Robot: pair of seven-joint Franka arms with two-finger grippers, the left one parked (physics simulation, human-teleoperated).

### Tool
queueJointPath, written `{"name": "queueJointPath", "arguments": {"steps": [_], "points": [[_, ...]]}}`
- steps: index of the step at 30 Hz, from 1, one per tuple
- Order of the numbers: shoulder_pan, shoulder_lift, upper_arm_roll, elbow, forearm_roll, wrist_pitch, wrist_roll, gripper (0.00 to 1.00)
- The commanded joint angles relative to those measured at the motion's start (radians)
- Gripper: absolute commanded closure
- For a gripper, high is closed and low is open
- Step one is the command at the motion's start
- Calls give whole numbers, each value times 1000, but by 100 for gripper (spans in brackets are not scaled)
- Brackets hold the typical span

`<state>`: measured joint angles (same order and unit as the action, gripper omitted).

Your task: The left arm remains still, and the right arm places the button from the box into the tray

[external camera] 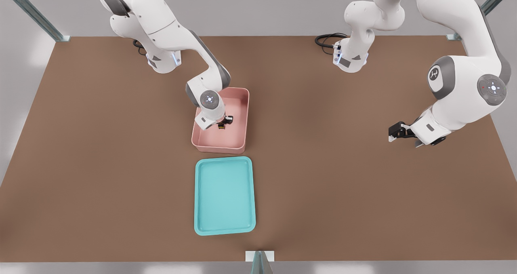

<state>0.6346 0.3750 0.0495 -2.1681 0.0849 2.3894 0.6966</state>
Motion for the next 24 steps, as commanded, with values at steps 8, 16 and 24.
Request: {"name": "queueJointPath", "arguments": {"steps": [8,16,24], "points": [[-1,-79,-2,7,7,-56,24,60],[-19,-100,-25,307,9,-371,34,60],[-98,300,-71,1027,-7,-727,40,60]]}}
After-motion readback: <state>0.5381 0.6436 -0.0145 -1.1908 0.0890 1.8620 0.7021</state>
